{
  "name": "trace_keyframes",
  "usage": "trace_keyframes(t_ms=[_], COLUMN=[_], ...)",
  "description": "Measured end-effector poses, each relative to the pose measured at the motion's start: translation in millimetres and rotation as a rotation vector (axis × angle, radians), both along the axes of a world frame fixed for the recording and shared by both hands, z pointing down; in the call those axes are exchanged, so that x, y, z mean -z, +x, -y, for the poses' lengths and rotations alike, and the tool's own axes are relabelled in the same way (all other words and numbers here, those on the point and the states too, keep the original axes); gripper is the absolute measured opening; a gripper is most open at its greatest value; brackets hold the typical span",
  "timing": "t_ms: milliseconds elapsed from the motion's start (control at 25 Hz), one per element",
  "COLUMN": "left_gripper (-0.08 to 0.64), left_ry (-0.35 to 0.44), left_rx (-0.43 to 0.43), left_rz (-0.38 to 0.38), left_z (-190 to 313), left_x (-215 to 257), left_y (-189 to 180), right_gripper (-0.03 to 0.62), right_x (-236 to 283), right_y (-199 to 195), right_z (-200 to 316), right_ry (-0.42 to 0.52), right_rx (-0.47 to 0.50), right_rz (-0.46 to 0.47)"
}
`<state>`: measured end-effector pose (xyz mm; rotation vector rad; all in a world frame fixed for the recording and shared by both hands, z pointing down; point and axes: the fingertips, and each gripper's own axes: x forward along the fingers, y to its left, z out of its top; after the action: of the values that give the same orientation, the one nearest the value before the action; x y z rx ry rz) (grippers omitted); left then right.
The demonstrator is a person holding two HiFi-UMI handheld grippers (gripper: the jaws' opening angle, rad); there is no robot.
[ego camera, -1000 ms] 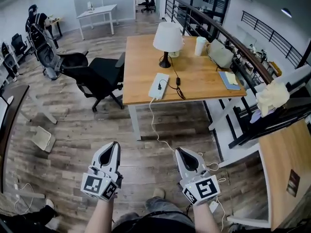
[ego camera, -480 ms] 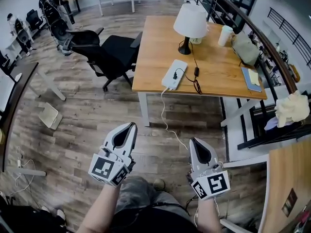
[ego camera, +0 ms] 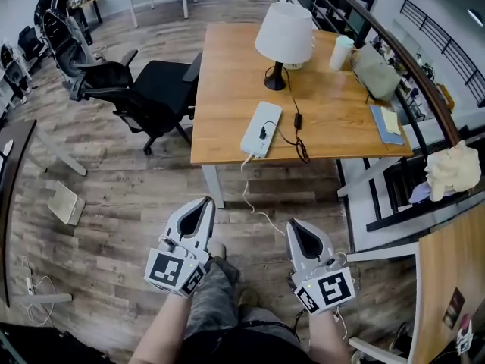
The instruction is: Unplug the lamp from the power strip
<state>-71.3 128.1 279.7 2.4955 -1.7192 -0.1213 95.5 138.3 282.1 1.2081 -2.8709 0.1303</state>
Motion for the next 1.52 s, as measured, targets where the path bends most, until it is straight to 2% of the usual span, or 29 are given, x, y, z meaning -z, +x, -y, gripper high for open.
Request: trace_keyframes(t_ms=[440, 840, 1040, 1200, 1520], left_gripper=[-0.005, -0.005, -0.005, -0.005, -0.005], left_ry=[-0.05, -0.122, -0.132, -0.14, -0.145], left_rx=[-0.256, -0.423, -0.449, -0.435, -0.392], left_rz=[0.057, 0.065, 0.062, 0.071, 0.182], left_z=[120.3, 163.8, 181.2, 199.5, 231.2], left_x=[-26.0, -70.1, -80.8, -89.4, -105.9], left_y=[12.7, 21.6, 24.0, 28.9, 38.1], right_gripper=[0.009, 0.009, 0.009, 0.009, 0.052], right_x=[-23.5, -57.5, -70.1, -81.9, -110.3], right_y=[-37.5, -72.0, -81.3, -82.2, -71.9], right_z=[103.5, 156.1, 175.2, 198.2, 248.7], right_ry=[-0.067, -0.129, -0.15, -0.155, -0.193], right_rx=[-0.116, -0.198, -0.227, -0.25, -0.306], right_rz=[-0.009, -0.044, -0.055, -0.066, -0.117])
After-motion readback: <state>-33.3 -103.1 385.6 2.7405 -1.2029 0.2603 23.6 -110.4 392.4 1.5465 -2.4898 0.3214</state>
